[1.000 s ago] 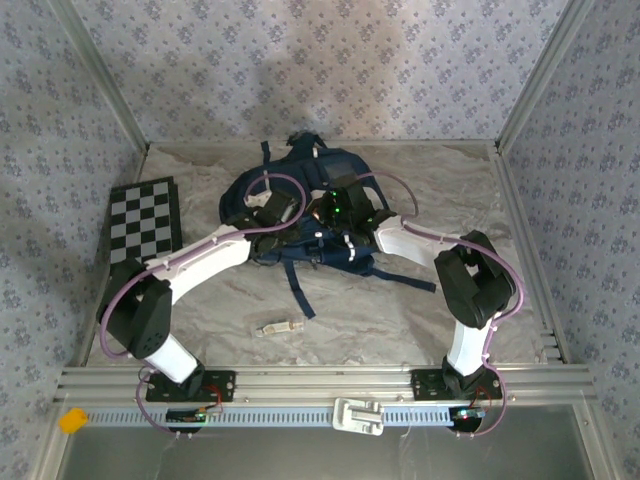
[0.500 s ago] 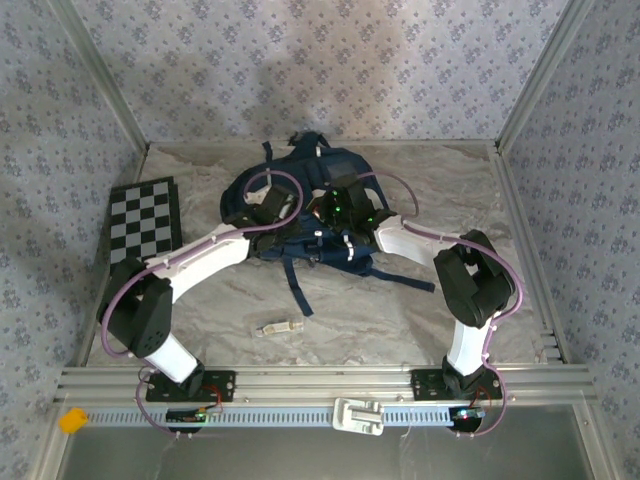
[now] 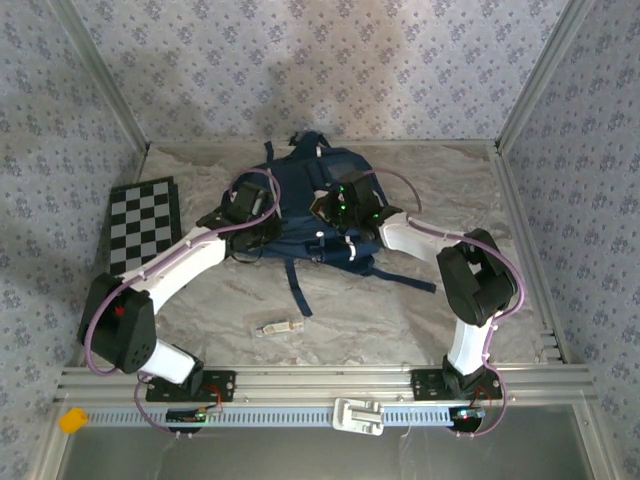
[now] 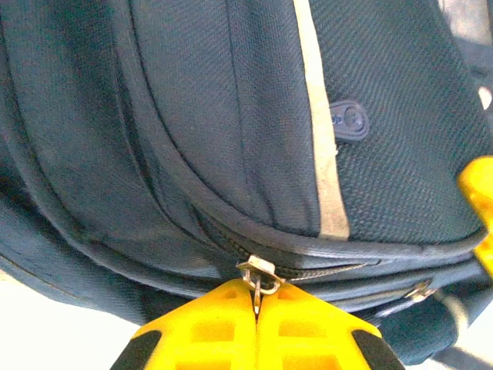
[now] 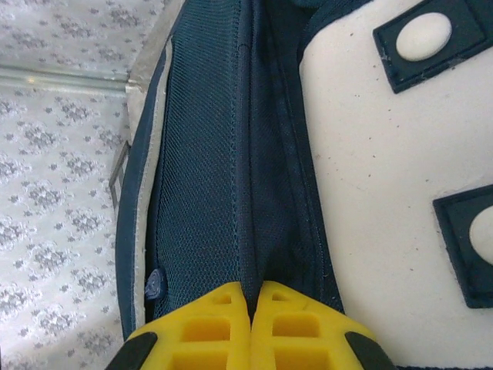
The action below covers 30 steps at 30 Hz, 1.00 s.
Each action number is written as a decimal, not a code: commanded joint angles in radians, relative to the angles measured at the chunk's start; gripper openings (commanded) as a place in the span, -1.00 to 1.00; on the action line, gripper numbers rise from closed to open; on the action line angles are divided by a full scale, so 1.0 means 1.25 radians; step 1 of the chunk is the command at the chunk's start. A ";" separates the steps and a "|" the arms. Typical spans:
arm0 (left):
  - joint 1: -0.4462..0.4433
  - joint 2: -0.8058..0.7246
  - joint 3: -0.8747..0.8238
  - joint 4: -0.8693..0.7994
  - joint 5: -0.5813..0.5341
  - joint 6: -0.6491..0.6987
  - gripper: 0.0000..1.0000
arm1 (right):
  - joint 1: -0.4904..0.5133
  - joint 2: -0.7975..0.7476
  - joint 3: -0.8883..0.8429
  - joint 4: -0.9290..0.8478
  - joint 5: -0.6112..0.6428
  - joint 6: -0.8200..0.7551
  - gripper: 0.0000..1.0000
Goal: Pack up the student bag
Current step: Unzip the student bag at the center of the table.
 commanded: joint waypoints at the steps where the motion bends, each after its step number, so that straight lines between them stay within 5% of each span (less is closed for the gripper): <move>1: 0.018 -0.017 -0.009 -0.076 0.058 0.125 -1.00 | -0.041 -0.032 0.042 -0.070 -0.040 -0.088 -1.00; 10: -0.147 0.074 0.035 0.056 0.167 0.121 -1.00 | -0.144 0.059 0.206 -0.227 -0.122 -0.226 -0.98; 14: -0.164 0.154 0.117 0.071 0.153 0.098 -1.00 | -0.168 0.087 0.272 -0.314 -0.140 -0.260 -0.53; 17: -0.163 0.160 0.129 0.062 0.128 0.115 -1.00 | -0.174 0.016 0.197 -0.329 -0.138 -0.254 -0.16; 21: -0.155 0.163 0.128 0.055 0.134 0.129 -1.00 | -0.145 -0.083 0.072 -0.311 -0.125 -0.202 0.07; 30: -0.154 0.167 0.137 0.058 0.151 0.152 -1.00 | -0.069 -0.041 -0.027 -0.117 -0.135 -0.016 -0.09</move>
